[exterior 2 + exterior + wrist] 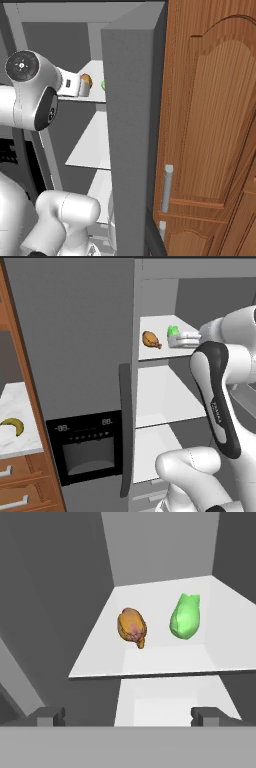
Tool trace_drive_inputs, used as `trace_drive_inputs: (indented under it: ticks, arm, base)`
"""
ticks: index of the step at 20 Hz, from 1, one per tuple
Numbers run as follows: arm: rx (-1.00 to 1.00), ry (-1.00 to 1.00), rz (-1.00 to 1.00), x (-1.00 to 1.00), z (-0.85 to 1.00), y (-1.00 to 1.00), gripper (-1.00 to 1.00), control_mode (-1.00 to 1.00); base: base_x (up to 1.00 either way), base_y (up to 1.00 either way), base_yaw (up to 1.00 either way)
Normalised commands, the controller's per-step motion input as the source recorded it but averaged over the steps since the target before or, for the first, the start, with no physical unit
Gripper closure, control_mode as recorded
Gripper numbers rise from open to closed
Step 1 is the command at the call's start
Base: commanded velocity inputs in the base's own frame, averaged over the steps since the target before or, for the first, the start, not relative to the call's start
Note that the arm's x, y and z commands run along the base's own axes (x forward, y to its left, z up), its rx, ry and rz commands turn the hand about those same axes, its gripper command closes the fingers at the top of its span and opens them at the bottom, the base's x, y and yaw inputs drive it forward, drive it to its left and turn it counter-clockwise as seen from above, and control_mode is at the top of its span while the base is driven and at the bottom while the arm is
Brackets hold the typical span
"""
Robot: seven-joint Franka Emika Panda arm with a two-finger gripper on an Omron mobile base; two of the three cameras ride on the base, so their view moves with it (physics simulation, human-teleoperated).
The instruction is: Open the fridge, remove the banana, corn, and chicken drumstick, and place them on any counter.
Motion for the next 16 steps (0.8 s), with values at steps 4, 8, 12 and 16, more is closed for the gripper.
trace_drive_inputs:
  ticks: [4, 8, 12, 16]
  arm:
    - [0.0, 0.0, 0.04, 0.4, 0.0, 0.12, -1.0, -1.0]
    - [0.0, 0.0, 0.04, 0.44, -0.07, 0.07, -1.0, -1.0]
    - [-0.01, 0.0, 0.03, 0.48, -0.23, 0.0, -1.0, -1.0]
    - [-0.02, 0.0, 0.03, 0.49, -0.3, 0.0, -1.0, -1.0]
  base:
    - [0.0, 0.0, 0.0]
    - [0.0, 0.0, 0.0]
    - [0.0, 0.0, 0.0]
    - [0.0, 0.0, 0.0]
